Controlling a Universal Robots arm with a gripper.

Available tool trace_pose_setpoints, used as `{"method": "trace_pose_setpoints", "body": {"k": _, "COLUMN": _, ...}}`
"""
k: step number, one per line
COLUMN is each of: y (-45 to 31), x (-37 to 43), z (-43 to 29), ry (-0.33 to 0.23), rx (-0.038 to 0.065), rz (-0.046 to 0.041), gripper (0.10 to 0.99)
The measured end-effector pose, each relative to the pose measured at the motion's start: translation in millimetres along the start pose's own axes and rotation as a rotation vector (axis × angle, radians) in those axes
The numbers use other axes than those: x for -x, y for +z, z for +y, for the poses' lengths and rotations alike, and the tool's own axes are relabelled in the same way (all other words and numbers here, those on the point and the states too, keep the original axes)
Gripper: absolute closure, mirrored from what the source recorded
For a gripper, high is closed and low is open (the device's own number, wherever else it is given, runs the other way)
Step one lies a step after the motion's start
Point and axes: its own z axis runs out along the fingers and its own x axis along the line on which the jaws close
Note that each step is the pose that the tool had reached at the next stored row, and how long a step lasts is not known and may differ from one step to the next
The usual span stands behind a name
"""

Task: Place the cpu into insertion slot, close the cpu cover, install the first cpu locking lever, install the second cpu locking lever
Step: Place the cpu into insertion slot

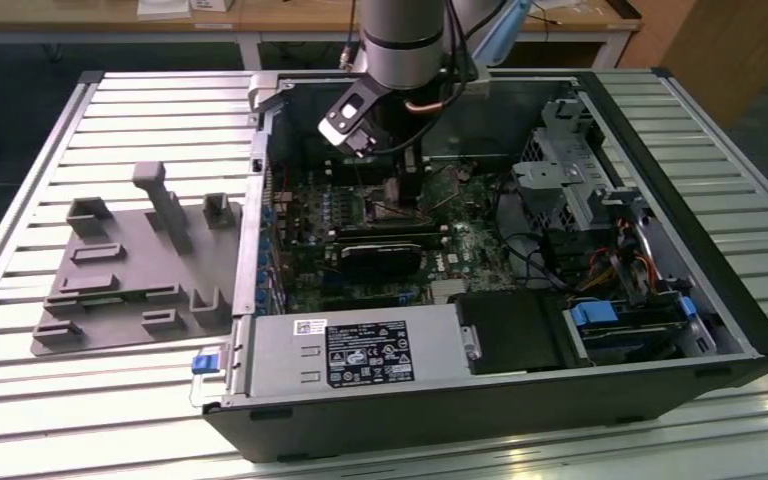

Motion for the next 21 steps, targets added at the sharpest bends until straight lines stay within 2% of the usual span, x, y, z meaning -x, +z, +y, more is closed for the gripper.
{"method": "trace_pose_setpoints", "body": {"k": 8, "y": 8.1, "x": -1.6, "z": -7.7, "ry": 0.000, "rx": 0.005, "rz": 0.0003, "gripper": 0.549}}
{"method": "trace_pose_setpoints", "body": {"k": 21, "y": 21.9, "x": -4.4, "z": -13.8, "ry": 0.000, "rx": 0.005, "rz": 0.0003, "gripper": 0.549}}
